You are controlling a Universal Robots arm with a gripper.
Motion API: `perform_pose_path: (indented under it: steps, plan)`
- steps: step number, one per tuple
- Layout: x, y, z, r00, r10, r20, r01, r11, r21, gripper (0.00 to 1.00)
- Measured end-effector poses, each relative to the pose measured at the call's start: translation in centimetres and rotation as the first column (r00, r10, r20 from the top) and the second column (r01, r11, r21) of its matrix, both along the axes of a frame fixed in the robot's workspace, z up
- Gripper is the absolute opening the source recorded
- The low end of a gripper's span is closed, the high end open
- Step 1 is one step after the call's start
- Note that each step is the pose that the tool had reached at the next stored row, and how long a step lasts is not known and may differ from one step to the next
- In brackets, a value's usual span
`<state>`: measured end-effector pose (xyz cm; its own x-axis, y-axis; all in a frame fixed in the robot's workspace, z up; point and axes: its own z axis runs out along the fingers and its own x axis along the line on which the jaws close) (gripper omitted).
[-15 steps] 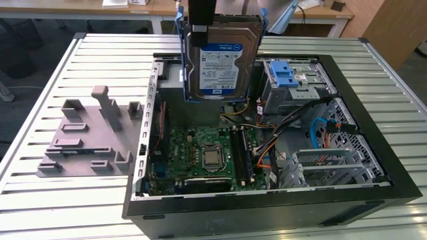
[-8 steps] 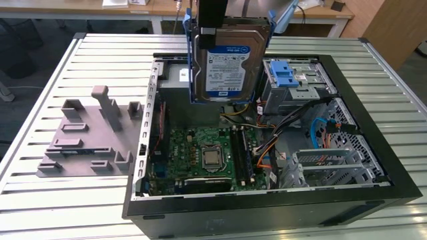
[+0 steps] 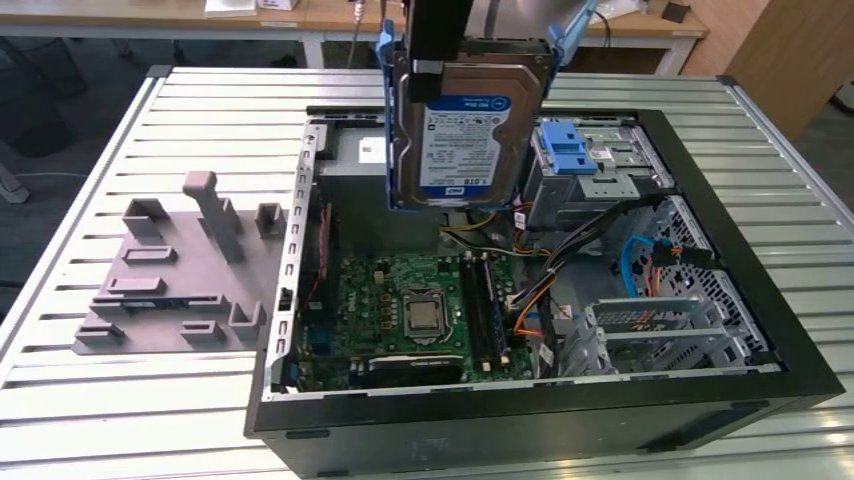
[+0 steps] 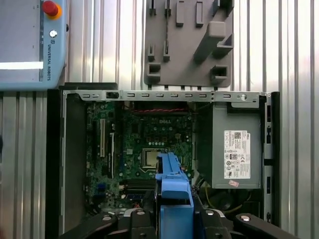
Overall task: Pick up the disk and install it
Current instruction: 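Insert the disk into the insertion slot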
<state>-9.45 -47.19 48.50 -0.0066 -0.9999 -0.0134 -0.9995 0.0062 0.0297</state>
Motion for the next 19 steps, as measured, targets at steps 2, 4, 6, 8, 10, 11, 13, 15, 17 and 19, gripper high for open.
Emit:
perform_pose_path:
  steps: [2,4,6,8,10,11,13,15,17,19]
  plan:
    - [0.1,-0.19,-0.01,1.0000,0.000,0.0000,0.000,1.0000,-0.0001,0.36]
    - [0.1,-0.59,-0.08,1.0000,0.000,0.0000,0.000,1.0000,0.0000,0.36]
    - [0.1,-1.14,-0.14,1.0000,0.000,-0.0001,0.000,1.0000,-0.0001,0.36]
    - [0.1,-1.75,-0.21,1.0000,0.000,0.0001,0.000,1.0000,0.0001,0.36]
    - [0.2,-2.45,-0.26,1.0000,0.000,-0.0001,0.000,1.0000,-0.0002,0.36]
    - [0.2,-2.79,-0.30,1.0000,0.000,0.0000,0.000,1.0000,0.0000,0.36]
    - [0.3,-3.31,-0.32,1.0000,0.000,-0.0001,0.000,1.0000,0.0000,0.36]
    - [0.6,-3.58,-0.34,1.0000,0.000,0.0000,0.000,1.0000,0.0000,0.36]
    - [1.4,-3.69,-0.36,1.0000,0.000,0.0000,0.000,1.0000,0.0000,0.36]
    - [2.1,-3.81,-0.36,1.0000,0.000,-0.0004,0.000,1.0000,-0.0001,0.36]
